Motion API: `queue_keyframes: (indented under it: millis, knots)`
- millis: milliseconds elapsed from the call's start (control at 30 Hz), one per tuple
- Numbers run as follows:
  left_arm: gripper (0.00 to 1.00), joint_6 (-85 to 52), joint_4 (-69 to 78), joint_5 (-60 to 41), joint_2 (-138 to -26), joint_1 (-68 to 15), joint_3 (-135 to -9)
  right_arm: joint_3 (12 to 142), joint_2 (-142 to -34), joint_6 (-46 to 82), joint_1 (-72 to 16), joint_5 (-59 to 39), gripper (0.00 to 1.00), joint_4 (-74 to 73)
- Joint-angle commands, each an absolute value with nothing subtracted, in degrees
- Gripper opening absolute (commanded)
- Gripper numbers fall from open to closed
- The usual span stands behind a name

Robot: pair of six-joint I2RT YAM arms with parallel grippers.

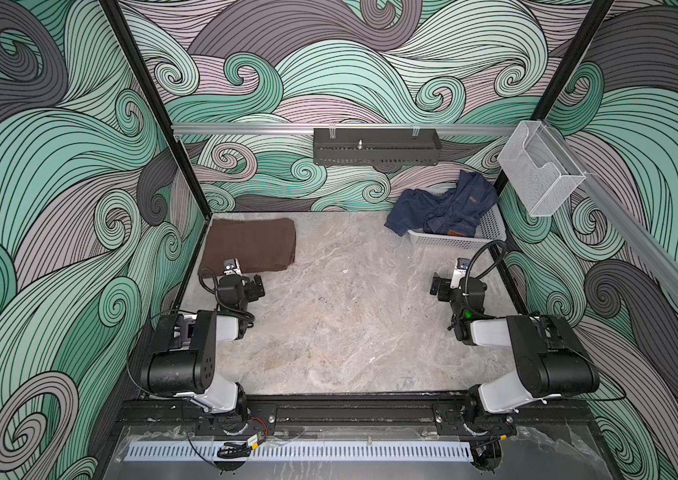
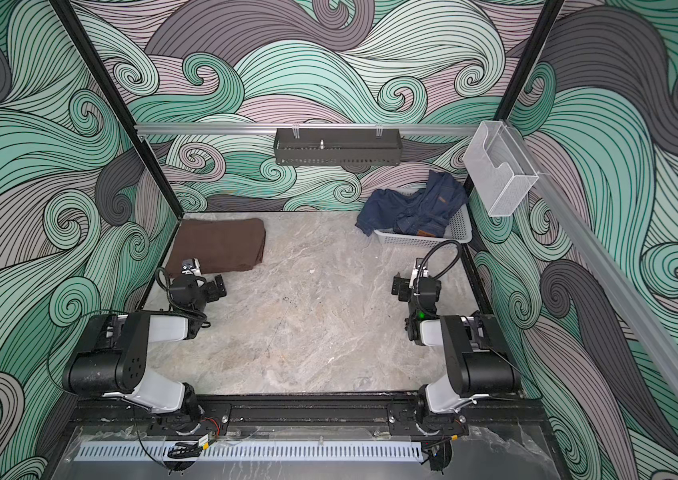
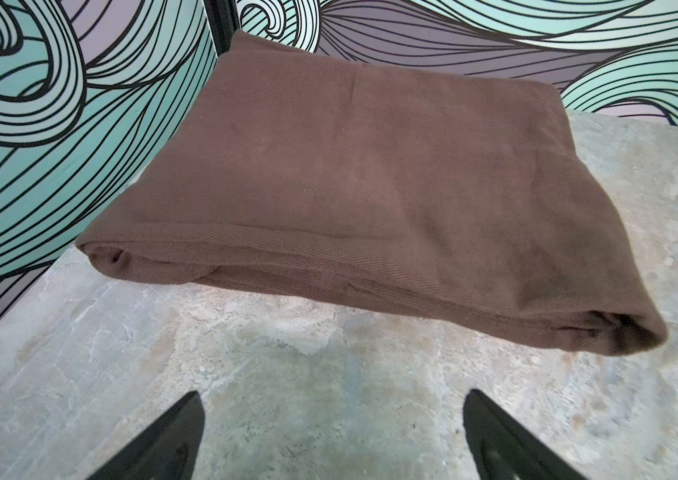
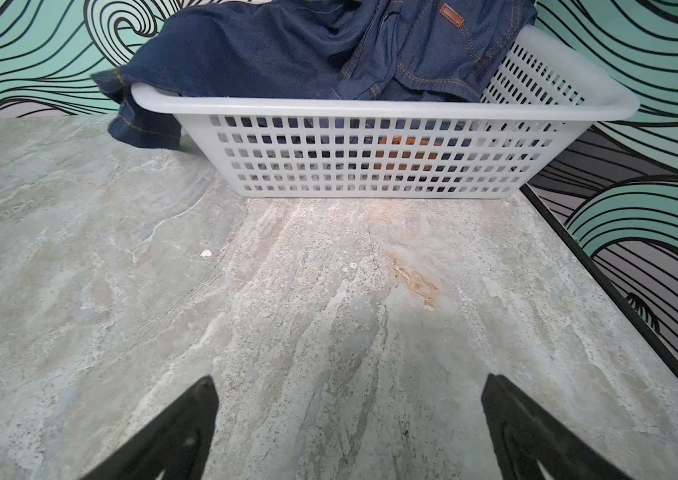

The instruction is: Fold and stack the trousers

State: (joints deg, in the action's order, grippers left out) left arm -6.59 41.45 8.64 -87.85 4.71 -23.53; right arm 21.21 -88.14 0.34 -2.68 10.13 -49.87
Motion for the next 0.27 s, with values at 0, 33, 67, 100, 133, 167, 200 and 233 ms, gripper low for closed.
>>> queue_keyframes:
  millis: [0,33,67,100,133,167,200,233]
  knots:
    - [0.99,-6.0,40.8,9.3,-86.7,4.3,-24.9,22.5,-88.3,-0.2,-2.9,10.6,1.0,-49.8]
    - [0.99,-6.0,40.8,9.3,-86.7,4.3,-24.9,22.7,-88.4,-0.1,-2.9,10.6,0.99,-49.6]
    - [0.99,-6.0,40.8,9.4,-86.7,4.3,-25.0,22.8,-88.4,-0.1,-2.8,10.6,1.0,-49.5]
    - [0.99,-6.0,40.8,9.4,-86.7,4.3,-24.9,22.8,-88.4,-0.1,-2.8,10.6,1.0,-49.5]
    - [0.99,-6.0,40.8,9.4,-86.6,4.3,-24.9,22.8,-88.4,-0.1,-2.9,10.6,0.99,-49.5]
    - [0.98,-6.0,40.8,9.3,-86.7,4.3,-24.9,22.7,-88.3,-0.1,-2.9,10.6,0.99,-49.7]
    - [0.99,-6.0,40.7,9.4,-86.6,4.3,-25.0,22.5,-88.1,-0.1,-2.9,10.5,0.99,-49.7]
    - [0.99,-6.0,40.7,9.4,-86.6,4.3,-25.0,22.5,-88.1,-0.1,-2.8,10.4,0.99,-49.9]
